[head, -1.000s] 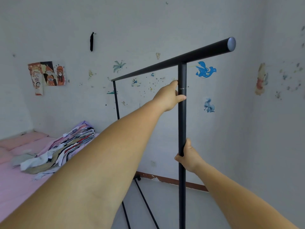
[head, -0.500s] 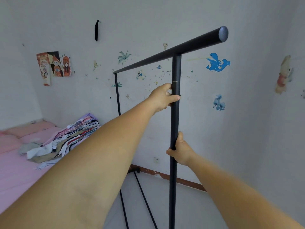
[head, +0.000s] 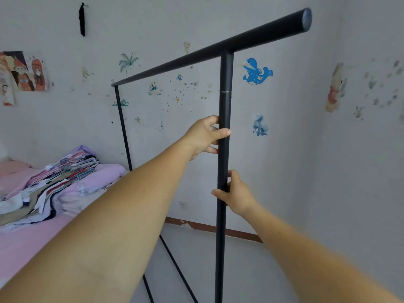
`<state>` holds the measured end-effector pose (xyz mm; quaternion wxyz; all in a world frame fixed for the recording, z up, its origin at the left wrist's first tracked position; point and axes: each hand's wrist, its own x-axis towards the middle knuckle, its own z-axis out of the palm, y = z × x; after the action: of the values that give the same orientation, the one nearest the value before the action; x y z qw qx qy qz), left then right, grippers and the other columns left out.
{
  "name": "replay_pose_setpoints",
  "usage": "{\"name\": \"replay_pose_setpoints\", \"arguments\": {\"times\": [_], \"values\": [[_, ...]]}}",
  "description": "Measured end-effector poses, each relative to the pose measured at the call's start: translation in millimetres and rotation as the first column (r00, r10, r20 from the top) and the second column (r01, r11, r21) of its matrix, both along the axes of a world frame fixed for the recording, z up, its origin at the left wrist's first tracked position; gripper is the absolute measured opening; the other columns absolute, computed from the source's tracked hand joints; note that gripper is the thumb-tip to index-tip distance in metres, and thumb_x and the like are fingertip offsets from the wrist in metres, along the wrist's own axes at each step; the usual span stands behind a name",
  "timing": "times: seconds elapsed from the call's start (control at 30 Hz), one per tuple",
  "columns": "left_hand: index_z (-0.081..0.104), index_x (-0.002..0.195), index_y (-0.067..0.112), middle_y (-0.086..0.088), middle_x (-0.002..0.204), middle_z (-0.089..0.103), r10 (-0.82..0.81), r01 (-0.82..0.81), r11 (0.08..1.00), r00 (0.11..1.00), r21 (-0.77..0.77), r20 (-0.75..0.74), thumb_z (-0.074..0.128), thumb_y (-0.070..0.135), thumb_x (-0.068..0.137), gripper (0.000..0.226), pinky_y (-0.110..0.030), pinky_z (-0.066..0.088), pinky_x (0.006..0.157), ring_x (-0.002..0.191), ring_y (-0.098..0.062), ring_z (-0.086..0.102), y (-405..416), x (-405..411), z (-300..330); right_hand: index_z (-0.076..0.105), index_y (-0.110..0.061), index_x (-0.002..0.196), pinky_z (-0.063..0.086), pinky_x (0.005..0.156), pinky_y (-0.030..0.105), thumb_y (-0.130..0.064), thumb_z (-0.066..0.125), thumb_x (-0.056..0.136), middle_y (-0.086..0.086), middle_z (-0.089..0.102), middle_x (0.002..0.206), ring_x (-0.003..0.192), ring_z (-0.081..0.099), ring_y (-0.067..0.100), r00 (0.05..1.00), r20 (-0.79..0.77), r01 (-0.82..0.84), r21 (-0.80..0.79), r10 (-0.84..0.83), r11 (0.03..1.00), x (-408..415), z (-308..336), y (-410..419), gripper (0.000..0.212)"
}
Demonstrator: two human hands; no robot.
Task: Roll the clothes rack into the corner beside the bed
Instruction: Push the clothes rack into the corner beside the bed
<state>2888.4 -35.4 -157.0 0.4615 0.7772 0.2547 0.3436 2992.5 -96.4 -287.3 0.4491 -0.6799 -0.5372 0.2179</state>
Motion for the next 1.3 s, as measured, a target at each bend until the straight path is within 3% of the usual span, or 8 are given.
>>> {"name": "replay_pose_setpoints", "arguments": {"times": [0.07,0.23,0.37,0.57,0.9,0.97,1.17,1.3], "values": [[0.053,0.117,0.017,-0.007,0.096,0.064,0.013,-0.013,1.000,1.000,0.006,0.017,0.058,0.016,0.089,0.028,-0.040,0.059,0.078,0.087,-0.022,0.065,0,0,-1,0.043,-0.019,0.114,0.046,0.059,0.017,-0.027,0.068,0.083,-0.009,0.056,0.081,0.073,0.058,0.009,0.999,0.018,0.040,-0.026,-0.040,0.999,-2,-12,-2,0.041],[0.053,0.116,0.016,-0.004,0.093,0.062,0.048,-0.049,0.999,0.998,0.016,0.038,0.058,0.016,0.090,0.027,-0.035,0.059,0.071,0.080,-0.018,0.064,-3,2,-4,0.051,-0.012,0.108,0.054,0.075,0.034,-0.020,0.067,0.080,0.005,0.063,0.099,0.086,0.060,0.024,0.990,0.133,0.085,-0.235,-0.054,0.968,-11,-47,-11,0.033],[0.054,0.110,0.018,-0.002,0.090,0.062,0.039,-0.040,0.999,0.996,0.003,0.076,0.058,0.016,0.090,0.020,-0.036,0.059,0.072,0.080,-0.018,0.064,-5,2,-4,0.051,-0.010,0.111,0.050,0.073,0.032,-0.018,0.064,0.083,0.011,0.064,0.108,0.085,0.059,0.025,0.990,0.127,0.099,-0.307,-0.063,0.947,-16,-60,-13,0.032],[0.056,0.111,0.020,-0.001,0.093,0.066,-0.037,0.045,0.995,0.996,-0.090,0.084,0.063,0.014,0.087,0.026,-0.033,0.059,0.073,0.084,-0.016,0.068,-1,-24,-28,0.051,-0.007,0.114,0.051,0.078,0.036,-0.016,0.061,0.085,0.012,0.063,0.109,0.096,0.061,0.030,0.985,0.152,0.128,-0.328,-0.081,0.936,-37,-87,-19,0.031],[0.051,0.114,0.026,0.004,0.096,0.062,-0.103,0.072,0.984,0.976,-0.163,-0.192,0.066,0.009,0.084,0.038,-0.031,0.059,0.073,0.092,-0.012,0.065,3,-35,-87,0.049,-0.009,0.118,0.054,0.080,0.039,-0.016,0.058,0.089,0.012,0.063,0.110,0.094,0.062,0.030,0.969,0.177,0.220,-0.318,-0.170,0.922,-47,-101,-15,0.031],[0.050,0.121,0.023,0.005,0.094,0.060,-0.097,0.066,0.983,0.978,-0.169,-0.185,0.065,0.007,0.084,0.043,-0.031,0.058,0.073,0.090,-0.011,0.064,3,-31,-94,0.049,-0.009,0.118,0.052,0.079,0.038,-0.015,0.058,0.089,0.011,0.063,0.111,0.095,0.061,0.030,0.968,0.174,0.230,-0.317,-0.182,0.920,-45,-99,-13,0.031],[0.052,0.116,0.019,-0.005,0.103,0.062,-0.075,0.056,0.985,0.991,-0.162,-0.113,0.063,0.006,0.085,0.036,-0.038,0.056,0.083,0.098,-0.021,0.063,6,-13,-102,0.050,-0.009,0.115,0.049,0.070,0.033,-0.014,0.059,0.088,0.010,0.064,0.109,0.086,0.058,0.025,0.960,0.199,0.252,-0.312,-0.197,0.916,-32,-99,-7,0.030],[0.051,0.123,0.016,-0.007,0.106,0.062,-0.074,0.060,0.987,0.993,-0.148,-0.091,0.062,0.007,0.085,0.040,-0.042,0.055,0.088,0.103,-0.024,0.063,7,3,-104,0.050,-0.010,0.117,0.053,0.076,0.036,-0.015,0.060,0.087,0.010,0.064,0.111,0.093,0.062,0.027,0.955,0.204,0.271,-0.313,-0.214,0.910,-18,-99,-4,0.032]]}}
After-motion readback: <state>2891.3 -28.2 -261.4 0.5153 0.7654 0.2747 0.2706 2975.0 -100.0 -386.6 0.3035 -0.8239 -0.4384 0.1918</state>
